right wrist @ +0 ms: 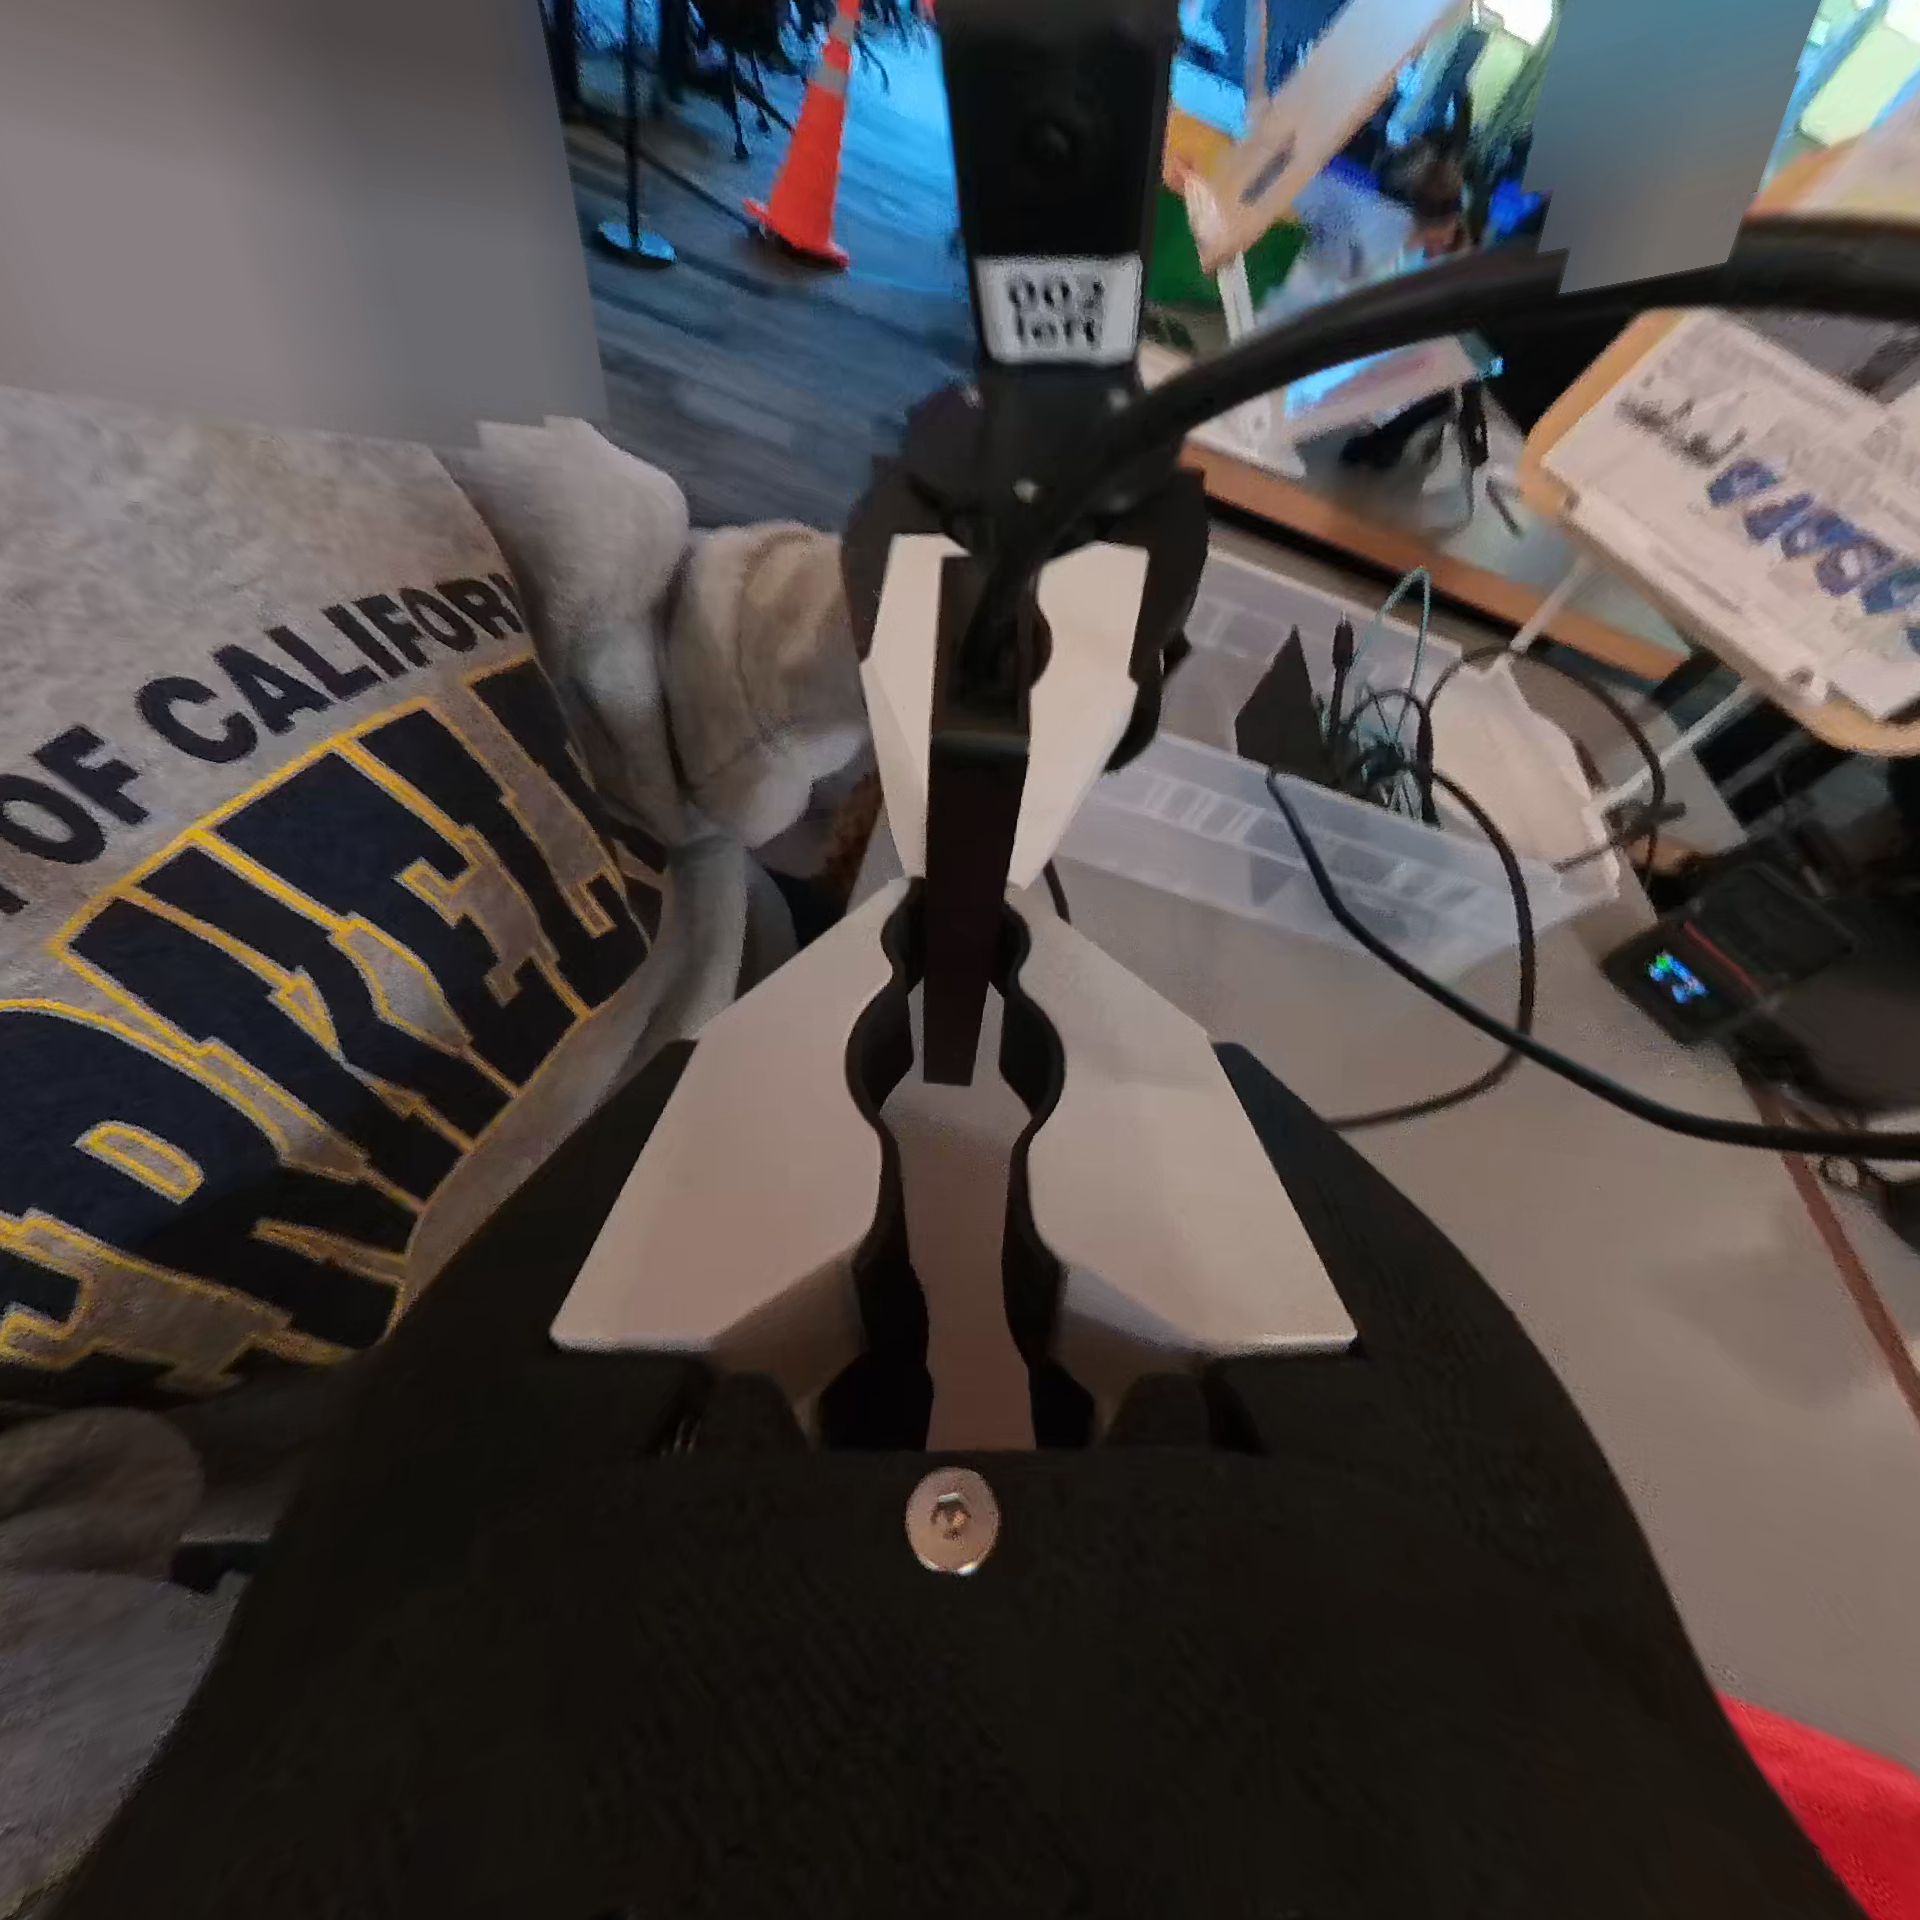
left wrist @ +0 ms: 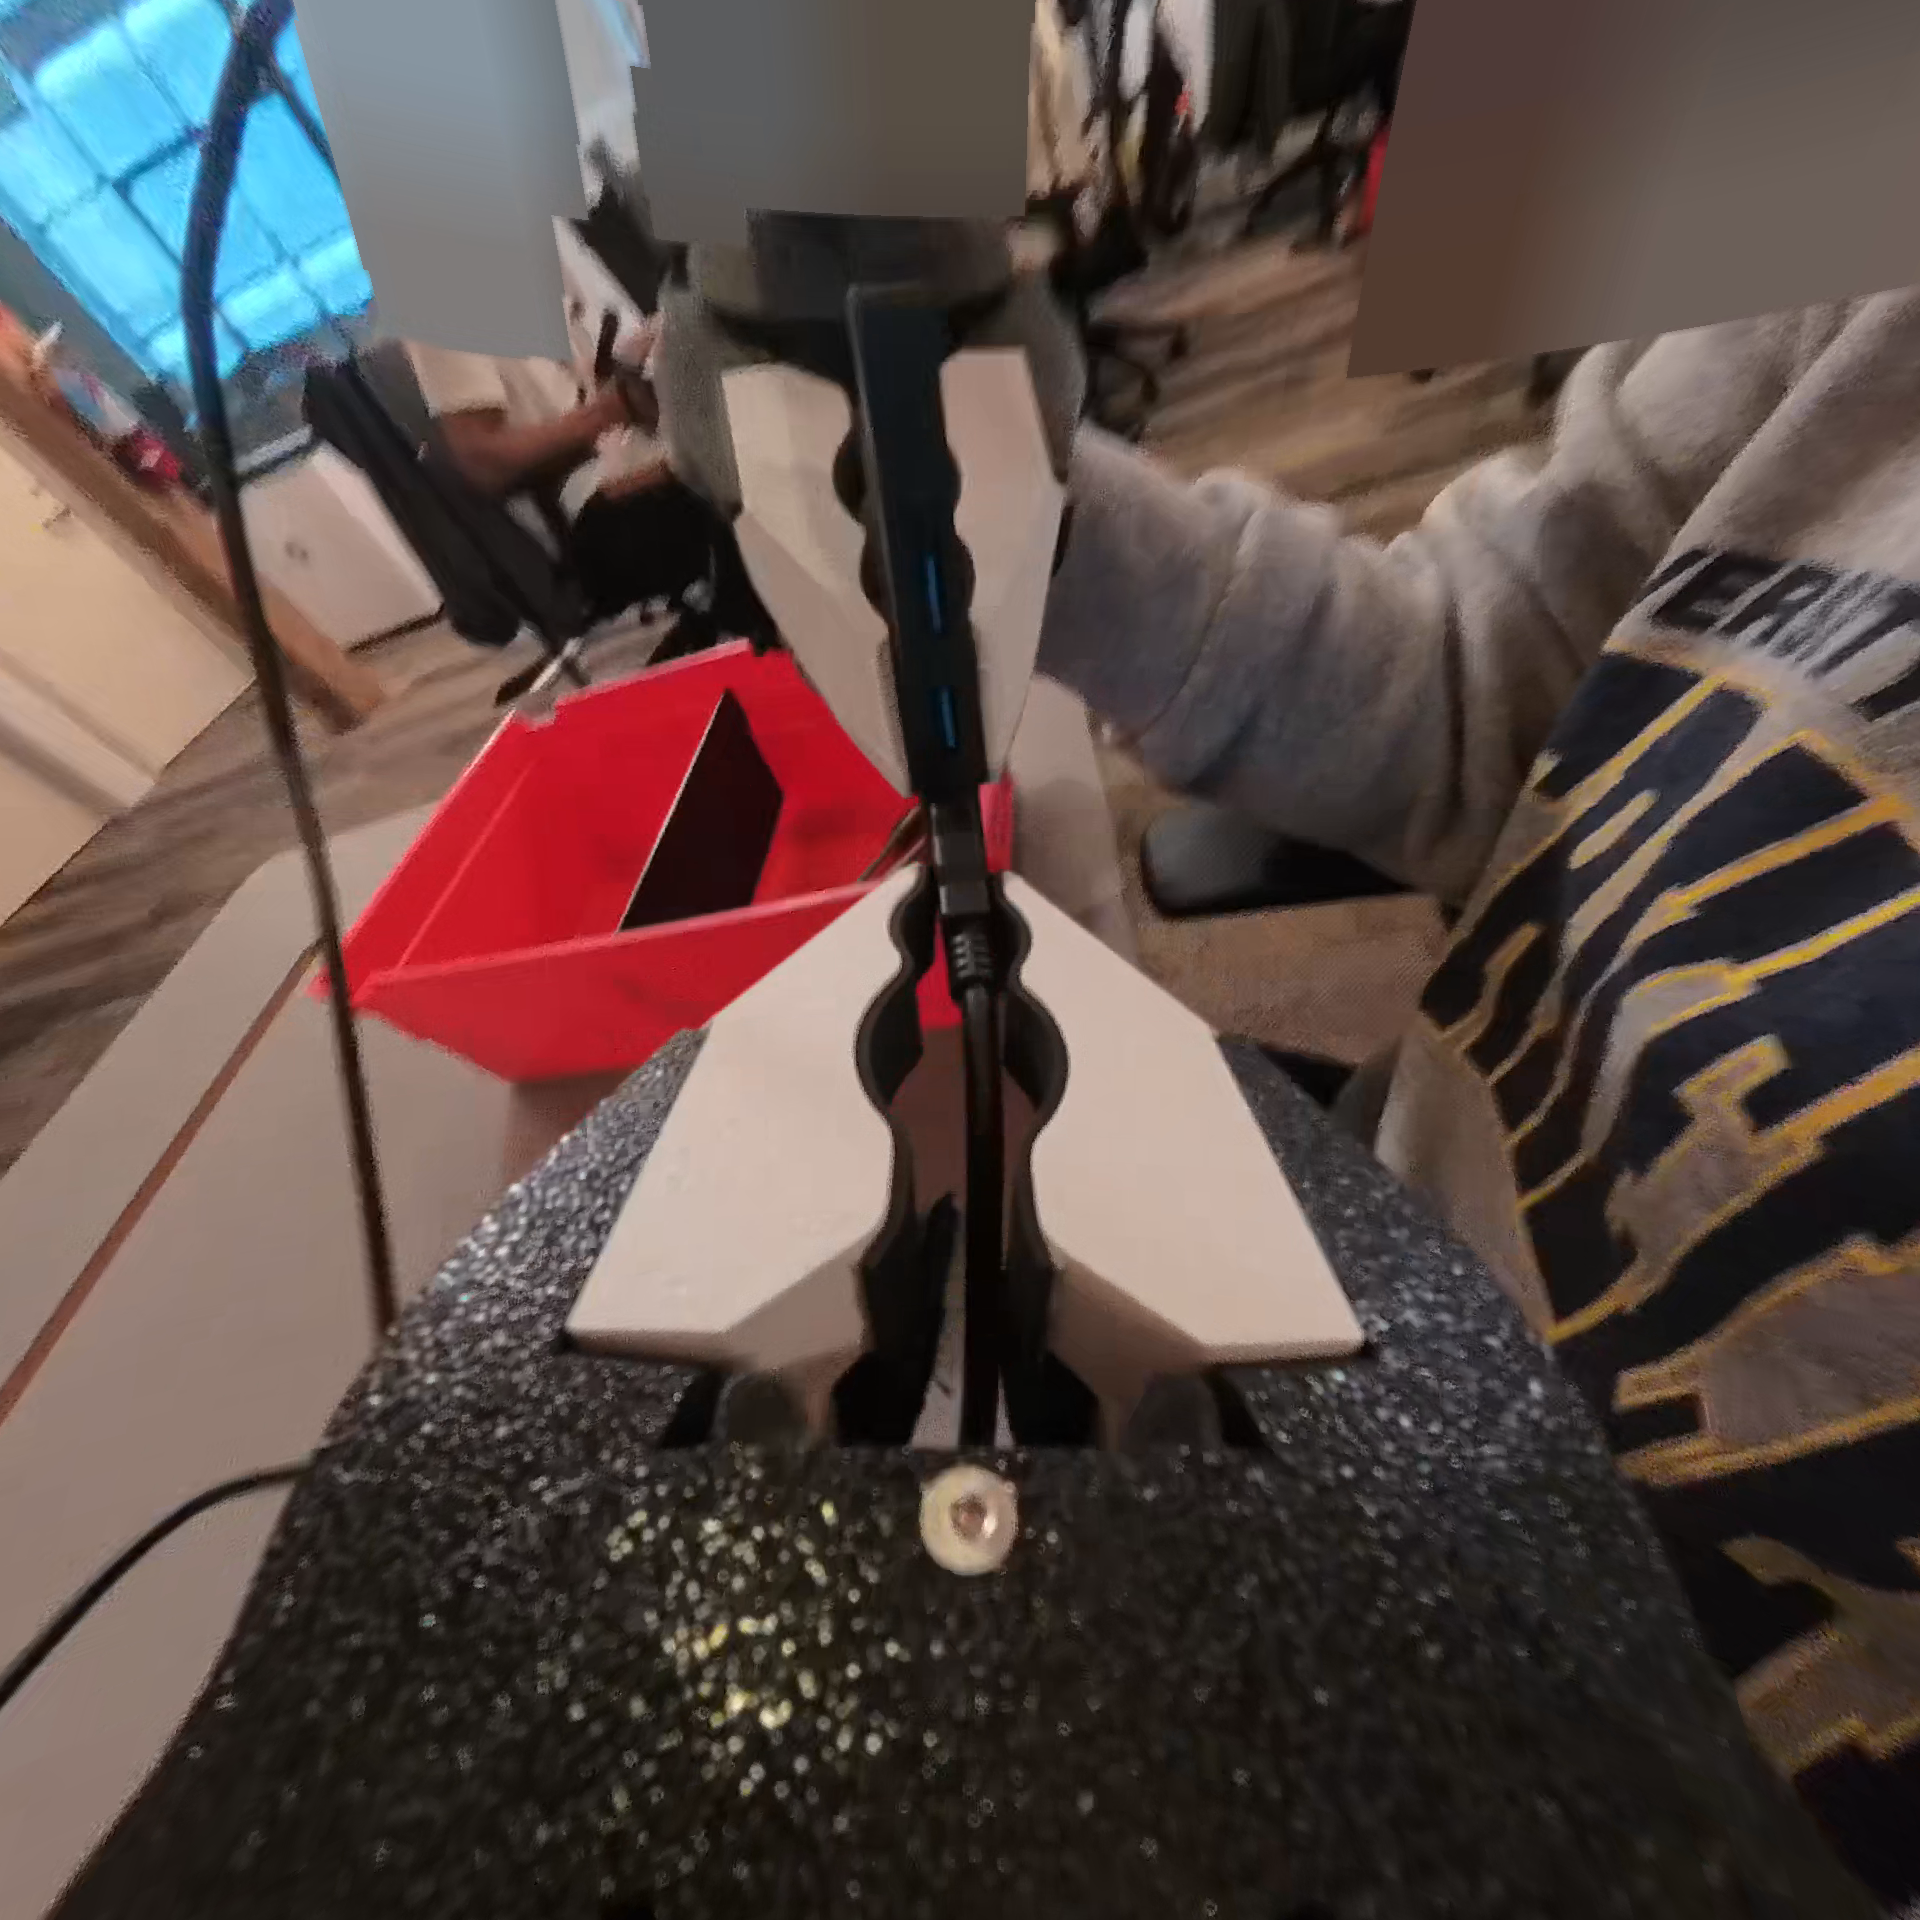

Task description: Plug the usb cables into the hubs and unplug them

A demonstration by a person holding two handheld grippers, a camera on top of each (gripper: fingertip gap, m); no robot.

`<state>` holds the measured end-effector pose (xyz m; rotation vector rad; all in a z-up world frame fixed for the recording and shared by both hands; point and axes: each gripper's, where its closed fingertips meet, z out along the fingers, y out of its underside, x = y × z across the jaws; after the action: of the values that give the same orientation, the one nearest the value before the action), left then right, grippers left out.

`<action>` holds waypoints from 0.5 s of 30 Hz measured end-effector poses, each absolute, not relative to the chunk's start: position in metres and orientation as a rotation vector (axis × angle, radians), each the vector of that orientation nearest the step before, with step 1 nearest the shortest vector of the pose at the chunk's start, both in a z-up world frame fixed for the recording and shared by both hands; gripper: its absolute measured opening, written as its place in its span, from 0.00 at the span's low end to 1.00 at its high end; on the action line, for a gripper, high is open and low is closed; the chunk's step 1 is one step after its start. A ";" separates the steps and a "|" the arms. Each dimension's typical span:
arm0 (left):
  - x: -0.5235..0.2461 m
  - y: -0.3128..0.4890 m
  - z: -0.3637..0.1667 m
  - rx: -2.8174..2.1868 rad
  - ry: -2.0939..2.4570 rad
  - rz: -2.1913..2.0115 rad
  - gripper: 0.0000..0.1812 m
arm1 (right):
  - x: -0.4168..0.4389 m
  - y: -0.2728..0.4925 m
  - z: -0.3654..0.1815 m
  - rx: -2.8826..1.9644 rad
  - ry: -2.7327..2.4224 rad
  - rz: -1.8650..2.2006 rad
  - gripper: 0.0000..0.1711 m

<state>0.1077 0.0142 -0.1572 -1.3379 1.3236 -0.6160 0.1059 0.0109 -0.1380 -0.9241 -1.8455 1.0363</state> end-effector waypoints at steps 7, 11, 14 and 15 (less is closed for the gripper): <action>0.103 0.034 -0.189 -1.484 1.390 -0.292 0.08 | 0.090 0.023 -0.165 -1.087 -1.930 0.724 0.05; 0.096 0.045 -0.196 -1.542 1.408 -0.079 0.05 | 0.084 0.028 -0.172 -1.104 -1.946 0.559 0.06; 0.093 0.050 -0.176 -1.480 1.303 -0.098 0.05 | 0.075 0.029 -0.154 -1.037 -1.836 0.586 0.07; 0.096 0.047 -0.167 -1.439 1.263 -0.166 0.05 | 0.071 0.023 -0.144 -1.015 -1.792 0.679 0.10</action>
<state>0.0964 0.0466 -0.1668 -1.4390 1.2633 -0.1659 0.0712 0.0233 -0.1436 -1.0148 -1.7921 0.6791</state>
